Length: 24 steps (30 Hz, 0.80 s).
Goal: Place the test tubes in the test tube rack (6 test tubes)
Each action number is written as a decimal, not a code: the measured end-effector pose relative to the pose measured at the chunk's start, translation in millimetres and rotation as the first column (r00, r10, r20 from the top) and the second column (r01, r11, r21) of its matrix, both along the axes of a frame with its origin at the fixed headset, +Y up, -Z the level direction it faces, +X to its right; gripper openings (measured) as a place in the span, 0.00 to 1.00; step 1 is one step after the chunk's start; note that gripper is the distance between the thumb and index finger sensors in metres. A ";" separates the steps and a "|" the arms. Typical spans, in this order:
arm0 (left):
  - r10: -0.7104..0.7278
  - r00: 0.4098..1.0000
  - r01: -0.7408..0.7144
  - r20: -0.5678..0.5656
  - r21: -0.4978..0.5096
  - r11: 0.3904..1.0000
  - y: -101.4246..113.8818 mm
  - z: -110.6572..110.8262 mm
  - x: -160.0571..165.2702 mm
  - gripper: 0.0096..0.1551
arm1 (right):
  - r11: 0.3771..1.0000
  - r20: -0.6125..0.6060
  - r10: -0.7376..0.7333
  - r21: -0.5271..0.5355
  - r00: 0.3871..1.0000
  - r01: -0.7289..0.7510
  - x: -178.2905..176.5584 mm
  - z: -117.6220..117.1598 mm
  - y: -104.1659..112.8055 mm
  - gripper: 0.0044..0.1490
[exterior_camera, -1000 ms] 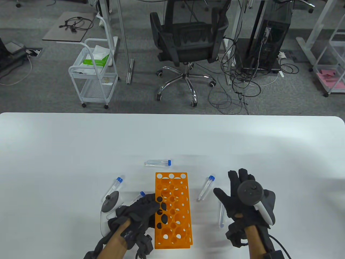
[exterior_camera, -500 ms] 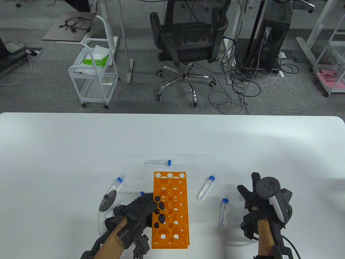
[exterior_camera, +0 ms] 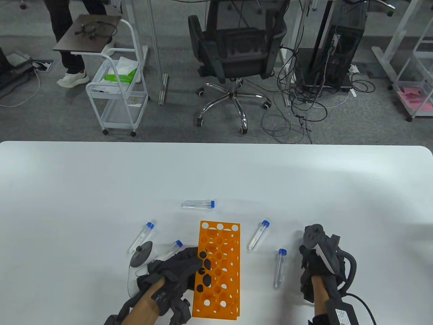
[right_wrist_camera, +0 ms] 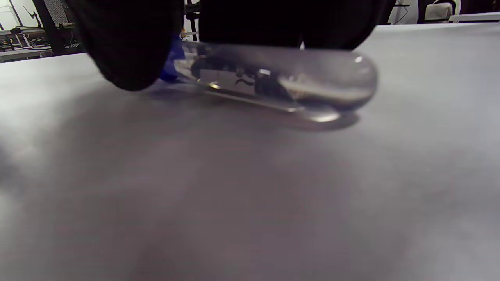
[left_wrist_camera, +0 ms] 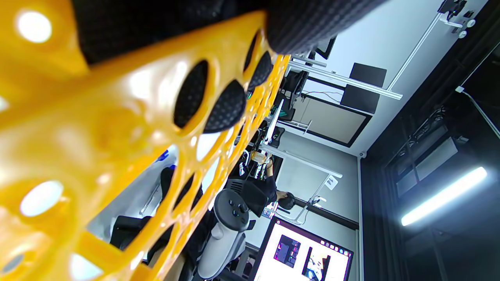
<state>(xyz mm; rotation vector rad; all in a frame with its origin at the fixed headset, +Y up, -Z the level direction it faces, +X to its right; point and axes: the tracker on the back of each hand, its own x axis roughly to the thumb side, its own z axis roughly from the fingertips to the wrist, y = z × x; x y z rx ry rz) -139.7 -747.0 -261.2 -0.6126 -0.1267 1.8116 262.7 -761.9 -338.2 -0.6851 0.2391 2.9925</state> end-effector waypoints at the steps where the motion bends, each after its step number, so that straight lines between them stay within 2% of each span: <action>1: -0.002 1.000 0.002 0.001 0.001 1.000 0.3 0.0 0.1 0.28 | 1.000 0.000 0.014 0.004 1.000 -0.014 -0.7 -0.1 0.0 0.40; 8: -0.005 1.000 0.005 0.017 -0.001 1.000 -1.1 0.8 3.0 0.28 | 0.999 -0.002 -0.001 0.037 1.000 0.001 0.7 -1.2 -0.1 0.33; 12: -0.010 0.999 0.010 0.035 -0.003 1.000 -2.9 2.2 6.4 0.28 | 0.996 0.001 -0.033 0.086 0.999 0.033 3.0 0.2 5.4 0.34; 19: -0.010 0.999 0.010 0.031 0.000 1.000 -2.9 2.7 7.0 0.28 | 0.968 -0.042 -0.142 0.201 0.989 0.148 -5.3 8.2 42.5 0.35; 24: -0.007 0.999 0.006 0.051 0.006 1.000 -3.0 2.9 7.4 0.28 | 0.926 -0.128 -0.206 0.295 0.970 0.235 -16.1 23.0 72.3 0.37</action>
